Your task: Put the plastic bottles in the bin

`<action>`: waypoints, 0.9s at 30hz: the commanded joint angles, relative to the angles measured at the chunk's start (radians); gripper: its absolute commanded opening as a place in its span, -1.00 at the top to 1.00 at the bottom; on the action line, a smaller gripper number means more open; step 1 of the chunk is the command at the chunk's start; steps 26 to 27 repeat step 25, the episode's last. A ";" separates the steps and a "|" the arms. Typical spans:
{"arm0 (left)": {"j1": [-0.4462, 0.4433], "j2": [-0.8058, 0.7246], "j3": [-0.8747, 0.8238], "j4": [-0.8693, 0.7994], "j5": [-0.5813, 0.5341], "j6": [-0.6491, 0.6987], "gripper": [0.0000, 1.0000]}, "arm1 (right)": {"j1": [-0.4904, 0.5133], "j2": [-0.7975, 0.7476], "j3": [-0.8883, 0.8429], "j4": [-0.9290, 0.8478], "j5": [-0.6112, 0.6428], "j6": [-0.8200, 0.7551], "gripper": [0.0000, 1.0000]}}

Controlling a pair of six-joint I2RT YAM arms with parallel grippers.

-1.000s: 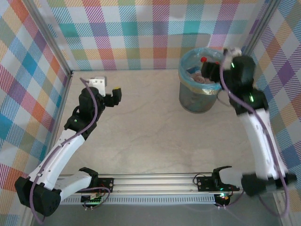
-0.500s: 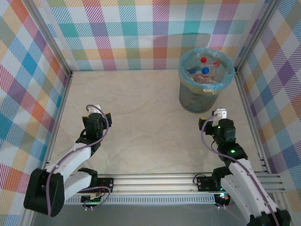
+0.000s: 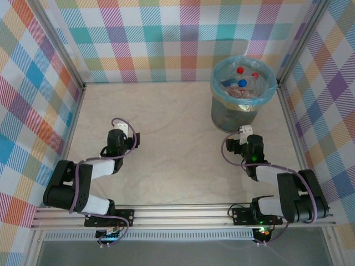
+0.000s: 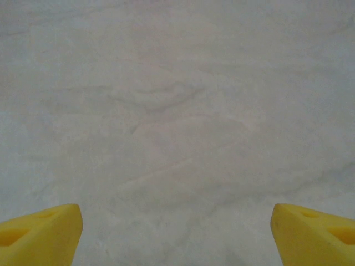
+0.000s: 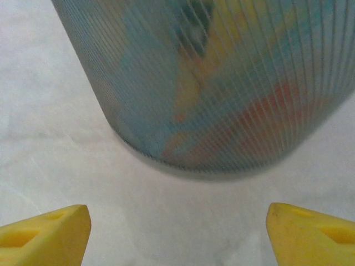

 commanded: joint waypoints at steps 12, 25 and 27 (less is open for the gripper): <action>0.073 0.099 0.018 0.122 0.063 -0.046 -1.00 | -0.118 0.205 0.103 0.166 0.064 0.125 -0.99; 0.072 0.097 0.018 0.120 0.061 -0.046 -1.00 | -0.116 0.208 0.103 0.171 0.064 0.122 -0.99; 0.072 0.097 0.018 0.120 0.061 -0.046 -1.00 | -0.116 0.208 0.103 0.171 0.064 0.122 -0.99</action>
